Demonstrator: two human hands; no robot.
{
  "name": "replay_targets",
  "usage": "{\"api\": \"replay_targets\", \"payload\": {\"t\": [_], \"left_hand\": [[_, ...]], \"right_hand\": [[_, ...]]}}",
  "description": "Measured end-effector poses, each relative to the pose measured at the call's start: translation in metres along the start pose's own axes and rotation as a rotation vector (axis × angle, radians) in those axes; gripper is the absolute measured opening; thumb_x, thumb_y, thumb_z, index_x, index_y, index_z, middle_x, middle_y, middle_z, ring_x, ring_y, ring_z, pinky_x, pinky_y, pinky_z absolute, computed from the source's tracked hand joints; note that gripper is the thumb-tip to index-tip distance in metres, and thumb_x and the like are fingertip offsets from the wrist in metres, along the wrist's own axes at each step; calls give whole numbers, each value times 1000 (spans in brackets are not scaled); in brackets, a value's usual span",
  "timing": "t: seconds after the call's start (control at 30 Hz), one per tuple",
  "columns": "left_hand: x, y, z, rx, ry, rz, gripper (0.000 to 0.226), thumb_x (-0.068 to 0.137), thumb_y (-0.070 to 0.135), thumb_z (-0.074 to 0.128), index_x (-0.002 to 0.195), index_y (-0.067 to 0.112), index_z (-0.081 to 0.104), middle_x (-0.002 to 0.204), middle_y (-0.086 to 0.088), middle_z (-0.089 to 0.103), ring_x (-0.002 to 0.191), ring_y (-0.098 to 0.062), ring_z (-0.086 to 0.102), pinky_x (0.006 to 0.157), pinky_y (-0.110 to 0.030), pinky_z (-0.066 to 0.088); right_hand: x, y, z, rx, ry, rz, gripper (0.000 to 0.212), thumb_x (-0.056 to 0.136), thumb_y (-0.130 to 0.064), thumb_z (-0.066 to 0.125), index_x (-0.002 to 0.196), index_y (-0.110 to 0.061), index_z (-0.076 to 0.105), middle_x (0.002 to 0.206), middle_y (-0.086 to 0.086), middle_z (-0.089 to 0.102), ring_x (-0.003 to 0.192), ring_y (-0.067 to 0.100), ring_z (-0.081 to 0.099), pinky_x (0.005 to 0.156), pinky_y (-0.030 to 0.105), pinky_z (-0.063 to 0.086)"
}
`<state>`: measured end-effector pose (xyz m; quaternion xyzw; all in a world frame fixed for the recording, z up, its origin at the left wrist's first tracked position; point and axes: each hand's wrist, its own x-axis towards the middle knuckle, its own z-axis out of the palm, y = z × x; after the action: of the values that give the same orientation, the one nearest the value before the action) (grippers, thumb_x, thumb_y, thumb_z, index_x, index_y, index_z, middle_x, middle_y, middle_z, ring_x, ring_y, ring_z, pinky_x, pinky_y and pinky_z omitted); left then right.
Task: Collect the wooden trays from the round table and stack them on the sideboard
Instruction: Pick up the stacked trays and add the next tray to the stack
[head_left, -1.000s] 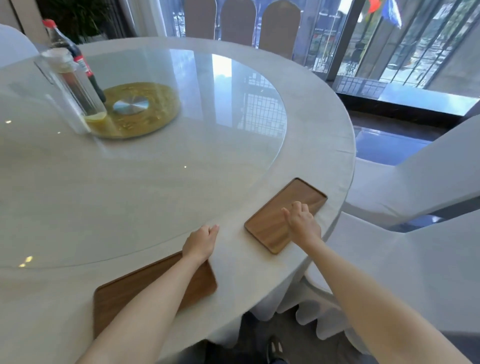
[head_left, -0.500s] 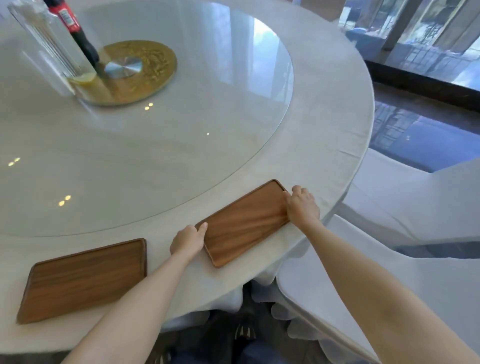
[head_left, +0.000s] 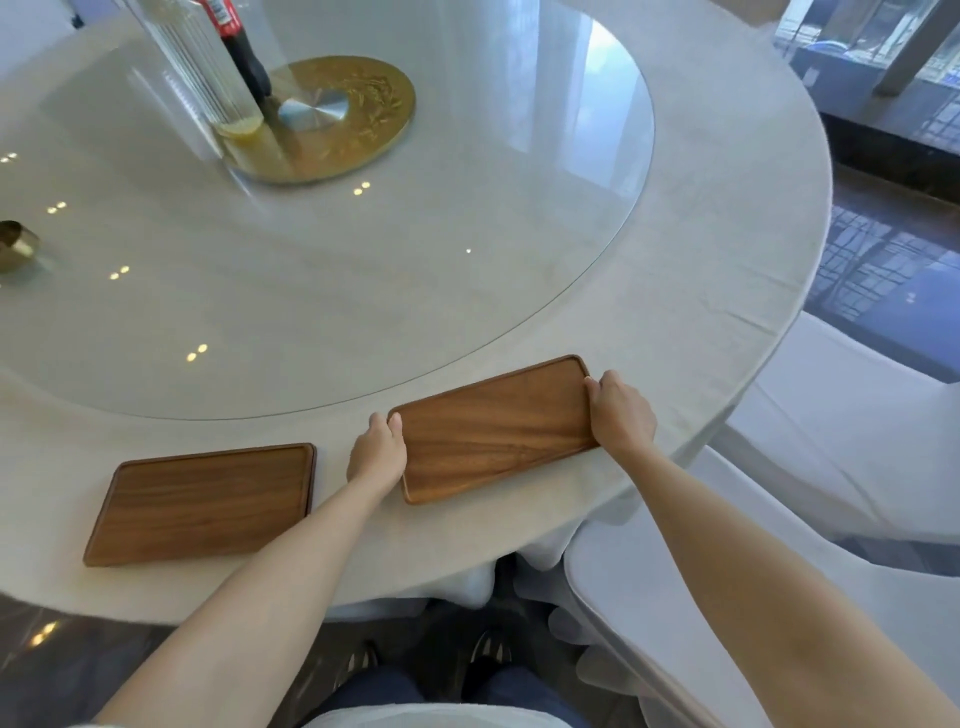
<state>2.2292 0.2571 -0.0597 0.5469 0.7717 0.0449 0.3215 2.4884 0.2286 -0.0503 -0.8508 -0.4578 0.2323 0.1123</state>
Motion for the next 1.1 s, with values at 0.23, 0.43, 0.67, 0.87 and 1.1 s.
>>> {"api": "replay_targets", "payload": {"t": [0.23, 0.43, 0.67, 0.87, 1.1], "left_hand": [[18, -29, -49, -54, 174, 21, 38, 101, 32, 20, 95, 2, 42, 110, -29, 59, 105, -42, 55, 84, -42, 43], [32, -87, -101, -2, 268, 31, 35, 101, 29, 21, 91, 2, 41, 104, -28, 61, 96, -41, 57, 72, -40, 40], [48, -173, -151, -45, 305, 29, 41, 101, 27, 27, 103, -6, 52, 105, -31, 62, 101, -43, 58, 79, -42, 45], [60, -233, -183, -63, 280, 30, 39, 100, 28, 33, 101, -7, 51, 99, -33, 63, 96, -45, 59, 78, -44, 47], [68, -264, -189, 72, 213, 75, 39, 101, 27, 28, 107, -5, 49, 101, -32, 63, 96, -44, 60, 78, -45, 48]], "right_hand": [[-21, -56, 10, 36, 6, -86, 31, 100, -31, 26, 85, -7, 39, 102, 23, 65, 95, 39, 59, 68, 36, 35], [-53, -116, 42, 30, -35, -178, 34, 100, -31, 25, 90, -5, 45, 104, 23, 65, 97, 39, 59, 69, 36, 36], [-96, -184, 100, 14, -90, -209, 37, 100, -30, 25, 97, -2, 49, 106, 23, 65, 98, 39, 59, 77, 41, 44], [-133, -225, 141, -25, -126, -190, 38, 100, -30, 26, 100, 0, 49, 107, 24, 64, 101, 39, 59, 75, 39, 42], [-159, -238, 167, -56, -128, -150, 35, 101, -27, 27, 101, 1, 49, 106, 25, 64, 99, 40, 59, 76, 39, 44]]}}
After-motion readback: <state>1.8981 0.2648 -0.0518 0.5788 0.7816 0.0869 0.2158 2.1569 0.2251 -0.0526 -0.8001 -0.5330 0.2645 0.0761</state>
